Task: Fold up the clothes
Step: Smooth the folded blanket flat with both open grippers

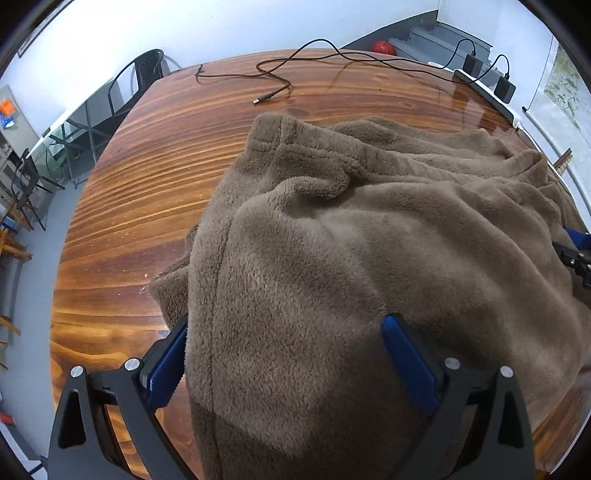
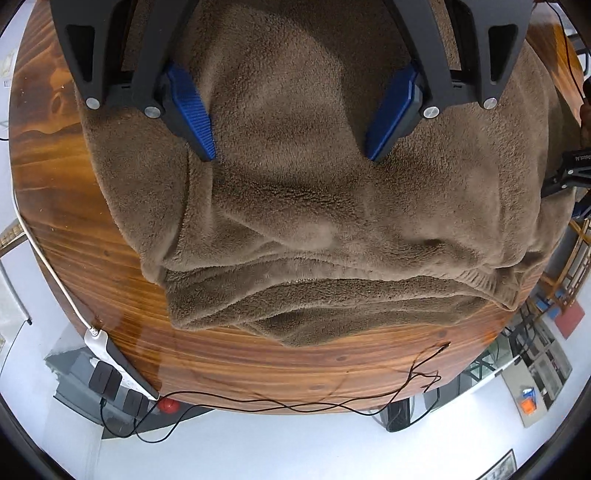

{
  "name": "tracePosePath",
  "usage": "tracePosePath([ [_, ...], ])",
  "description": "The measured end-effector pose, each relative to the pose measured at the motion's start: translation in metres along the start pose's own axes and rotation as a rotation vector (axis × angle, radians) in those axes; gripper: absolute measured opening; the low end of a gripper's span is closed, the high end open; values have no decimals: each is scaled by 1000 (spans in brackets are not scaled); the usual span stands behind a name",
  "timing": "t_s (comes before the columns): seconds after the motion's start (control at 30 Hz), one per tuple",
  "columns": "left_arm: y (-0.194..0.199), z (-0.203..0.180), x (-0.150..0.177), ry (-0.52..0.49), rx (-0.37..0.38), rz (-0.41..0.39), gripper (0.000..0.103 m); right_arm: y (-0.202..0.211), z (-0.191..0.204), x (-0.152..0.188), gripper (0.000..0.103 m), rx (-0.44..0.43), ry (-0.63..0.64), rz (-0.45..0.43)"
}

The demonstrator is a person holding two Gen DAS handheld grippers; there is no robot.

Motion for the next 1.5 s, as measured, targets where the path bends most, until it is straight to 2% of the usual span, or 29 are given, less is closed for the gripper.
tracePosePath([
  [0.23,51,-33,16,-65,51,-85,100,52,1,19,84,-5,5,-87],
  [0.37,42,-46,33,-79,96,-39,100,62,5,43,84,-31,7,-91],
  [0.43,29,-49,40,-85,63,-9,100,55,5,55,84,-34,6,-59],
  [0.6,14,-55,45,-136,-15,0,100,43,1,66,84,-38,-26,-17],
  [0.8,7,-47,45,-116,5,3,102,33,4,70,86,-44,-21,14],
  [0.9,6,-48,46,-113,7,-3,102,30,6,75,93,-39,-27,2],
  [1.0,12,-47,44,-78,5,-6,102,29,12,78,93,-8,-23,-13],
  [1.13,34,-50,47,-51,1,-62,103,40,11,74,93,8,-43,17],
  [1.2,44,-53,50,-56,0,-92,103,52,9,77,93,2,-41,-8],
  [1.3,32,-49,60,-7,39,-44,103,62,7,84,93,17,-23,-32],
  [1.37,19,-47,65,11,20,-13,102,52,7,92,93,28,-11,5],
  [1.5,10,-54,67,-48,-25,7,102,40,5,100,94,13,-30,34],
])
Point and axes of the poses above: each gripper's, at about its wrist camera, not at the fingertips, and y roughly against the way its jaws point, z to its left, x to its underside, the point moved 2 cm from there along -y, roughly the way its jaws point, and after that the axes turned 14 degrees about x, right-handed, at the moved point
